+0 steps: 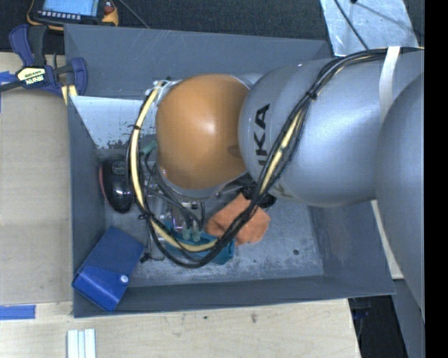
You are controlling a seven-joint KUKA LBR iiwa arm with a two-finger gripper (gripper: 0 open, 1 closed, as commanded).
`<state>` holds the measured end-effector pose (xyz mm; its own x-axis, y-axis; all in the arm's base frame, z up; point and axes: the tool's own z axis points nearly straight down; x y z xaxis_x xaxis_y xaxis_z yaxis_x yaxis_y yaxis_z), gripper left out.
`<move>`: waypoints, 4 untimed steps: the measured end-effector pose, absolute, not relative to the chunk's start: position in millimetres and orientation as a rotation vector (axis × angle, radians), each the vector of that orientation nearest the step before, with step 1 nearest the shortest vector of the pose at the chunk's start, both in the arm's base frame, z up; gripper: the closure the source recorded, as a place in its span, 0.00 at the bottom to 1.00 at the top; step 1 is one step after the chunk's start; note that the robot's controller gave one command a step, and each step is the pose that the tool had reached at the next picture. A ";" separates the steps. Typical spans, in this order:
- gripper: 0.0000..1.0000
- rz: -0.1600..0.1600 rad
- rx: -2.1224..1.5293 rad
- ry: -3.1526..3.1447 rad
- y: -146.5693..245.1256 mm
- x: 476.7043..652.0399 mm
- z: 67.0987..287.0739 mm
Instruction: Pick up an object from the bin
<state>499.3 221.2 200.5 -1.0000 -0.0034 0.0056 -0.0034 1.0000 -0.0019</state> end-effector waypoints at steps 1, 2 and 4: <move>0.00 -0.002 0.000 -3.144 220.4 501.0 205.2; 0.00 -0.007 -0.081 -3.145 196.1 525.9 194.7; 0.00 0.001 -0.326 -3.123 126.7 498.1 227.8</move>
Offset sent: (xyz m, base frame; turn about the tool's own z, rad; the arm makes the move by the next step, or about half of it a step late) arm 0.0620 -0.0676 -0.0236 0.1413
